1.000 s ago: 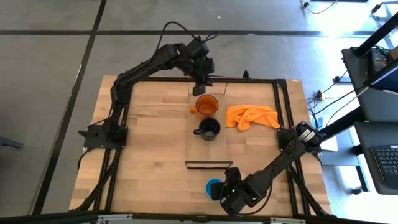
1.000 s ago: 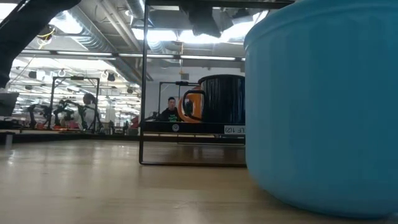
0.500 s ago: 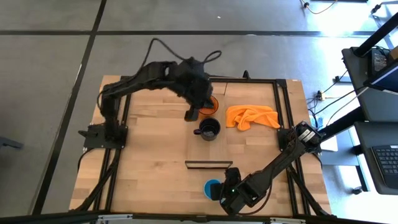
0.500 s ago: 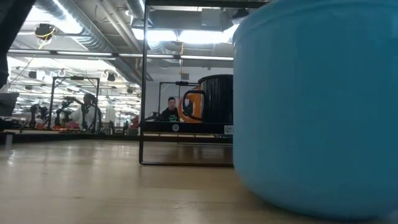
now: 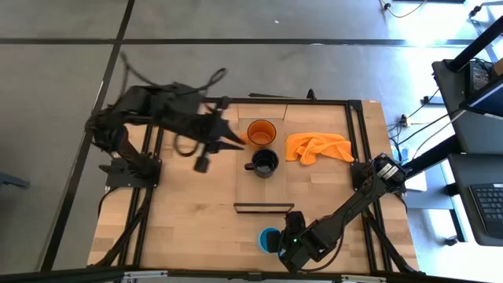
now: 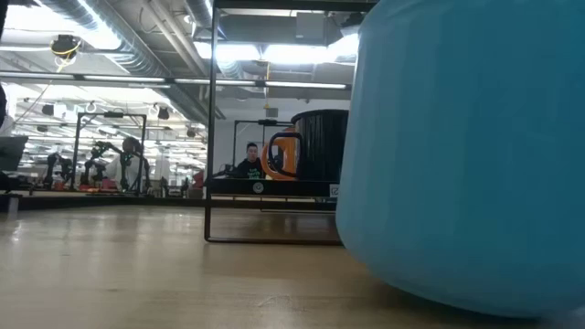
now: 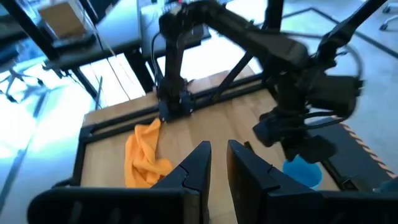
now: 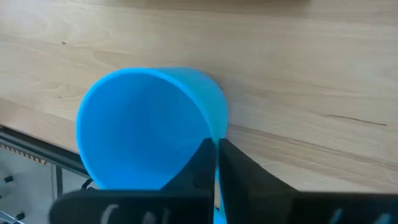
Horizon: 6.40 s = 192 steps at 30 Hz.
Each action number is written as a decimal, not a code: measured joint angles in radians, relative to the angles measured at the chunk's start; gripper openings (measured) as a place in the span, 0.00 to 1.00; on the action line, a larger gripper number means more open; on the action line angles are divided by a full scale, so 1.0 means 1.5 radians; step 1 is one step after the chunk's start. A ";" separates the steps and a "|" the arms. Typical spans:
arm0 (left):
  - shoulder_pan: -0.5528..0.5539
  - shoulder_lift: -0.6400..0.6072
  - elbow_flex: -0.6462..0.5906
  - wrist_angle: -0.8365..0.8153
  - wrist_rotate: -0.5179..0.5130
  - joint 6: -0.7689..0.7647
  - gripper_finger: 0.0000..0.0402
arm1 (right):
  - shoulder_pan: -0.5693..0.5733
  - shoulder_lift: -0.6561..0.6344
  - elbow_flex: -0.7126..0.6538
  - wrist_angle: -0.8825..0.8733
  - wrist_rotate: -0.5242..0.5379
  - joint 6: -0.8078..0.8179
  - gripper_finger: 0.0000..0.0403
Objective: Stack small to large cups/mugs on shelf
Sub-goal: Put the blue mug on the shelf
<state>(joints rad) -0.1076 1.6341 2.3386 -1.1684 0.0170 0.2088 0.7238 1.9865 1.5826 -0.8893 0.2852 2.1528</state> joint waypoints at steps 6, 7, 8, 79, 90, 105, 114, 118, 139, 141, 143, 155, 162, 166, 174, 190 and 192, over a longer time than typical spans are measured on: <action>-0.039 -0.057 0.000 -0.021 -0.052 -0.026 0.12 | 0.000 0.000 0.000 0.031 0.004 0.014 0.01; -0.044 -0.065 0.000 -0.023 -0.065 -0.035 0.12 | 0.000 0.000 0.000 0.043 0.005 0.016 0.01; -0.050 -0.072 0.000 -0.028 -0.081 -0.043 0.12 | 0.000 0.000 0.000 0.056 0.007 0.021 0.01; -0.156 -0.117 -0.098 -0.062 -0.320 -0.120 0.12 | 0.067 -0.009 0.127 -0.352 -0.114 0.053 0.13; -0.165 -0.122 -0.270 -0.025 -0.142 -0.258 0.01 | 0.094 -0.009 0.157 -0.423 -0.149 0.056 0.01; -0.504 -0.135 -0.658 0.463 -0.397 -0.682 0.00 | 0.163 -0.009 0.154 -0.424 -0.174 0.051 0.00; -0.544 0.092 -0.734 0.730 -0.495 -0.898 0.00 | 0.223 -0.004 0.154 -0.446 -0.157 0.051 0.00; -0.527 0.178 -0.715 0.786 -0.501 -0.951 0.00 | 0.228 0.018 0.154 -0.447 -0.142 0.050 0.00; -0.354 0.288 -0.675 0.871 -0.398 -0.882 0.00 | 0.205 0.069 0.054 -0.247 -0.005 0.042 0.00; -0.345 0.295 -0.675 0.874 -0.388 -0.884 0.00 | 0.199 0.069 0.054 -0.230 0.019 0.040 0.00; -0.340 0.295 -0.675 0.874 -0.385 -0.886 0.00 | 0.191 0.069 0.054 -0.199 0.038 0.027 0.00; -0.325 0.295 -0.675 0.877 -0.364 -0.859 0.00 | 0.147 0.069 0.054 -0.043 0.080 -0.096 0.00; -0.322 0.295 -0.675 0.885 -0.367 -0.849 0.00 | 0.115 0.069 0.054 0.046 0.110 -0.174 0.00; -0.319 0.295 -0.675 0.883 -0.371 -0.848 0.00 | 0.097 0.069 0.054 0.077 0.107 -0.221 0.00; -0.310 0.295 -0.676 0.881 -0.372 -0.846 0.00 | 0.069 0.069 0.054 0.158 0.106 -0.308 0.00; -0.308 0.295 -0.676 0.893 -0.365 -0.834 0.00 | 0.057 0.081 0.055 0.178 0.056 -0.359 0.02; -0.308 0.295 -0.676 0.902 -0.363 -0.833 0.00 | 0.057 0.090 0.054 0.193 0.050 -0.360 0.05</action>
<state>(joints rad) -0.5694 2.0766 1.3253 0.1848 -0.5275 -1.0401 0.8097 2.1211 1.6642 -0.5995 0.3601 1.6131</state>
